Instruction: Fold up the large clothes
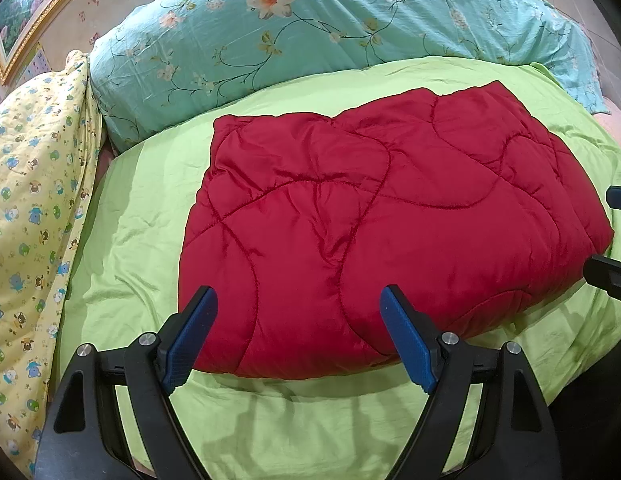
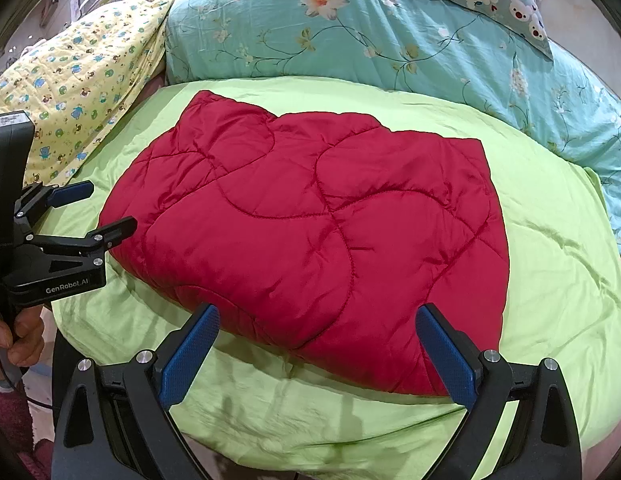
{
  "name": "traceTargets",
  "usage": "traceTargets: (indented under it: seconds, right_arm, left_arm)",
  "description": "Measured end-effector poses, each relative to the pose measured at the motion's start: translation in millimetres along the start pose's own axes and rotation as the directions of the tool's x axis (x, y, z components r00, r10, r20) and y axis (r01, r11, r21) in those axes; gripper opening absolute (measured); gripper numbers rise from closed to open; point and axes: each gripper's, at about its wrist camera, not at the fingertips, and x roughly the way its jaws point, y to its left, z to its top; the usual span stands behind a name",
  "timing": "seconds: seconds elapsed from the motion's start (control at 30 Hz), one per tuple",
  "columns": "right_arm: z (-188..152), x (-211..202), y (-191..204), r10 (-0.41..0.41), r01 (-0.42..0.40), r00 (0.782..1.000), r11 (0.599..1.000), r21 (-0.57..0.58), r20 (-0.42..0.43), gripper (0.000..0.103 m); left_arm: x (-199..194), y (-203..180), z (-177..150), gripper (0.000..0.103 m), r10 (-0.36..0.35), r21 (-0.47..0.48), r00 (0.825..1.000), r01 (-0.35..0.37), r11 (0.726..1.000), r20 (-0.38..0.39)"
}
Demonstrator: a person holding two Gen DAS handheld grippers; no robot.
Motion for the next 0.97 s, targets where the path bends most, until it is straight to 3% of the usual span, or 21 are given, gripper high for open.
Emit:
traceTargets:
  seconds: [0.97]
  right_arm:
    - [-0.3, 5.6, -2.4, 0.011, -0.011, 1.0, 1.0, 0.01, 0.0, 0.099]
  left_arm:
    - [3.4, 2.8, 1.2, 0.084, -0.03, -0.023, 1.0, 0.03, 0.999, 0.004]
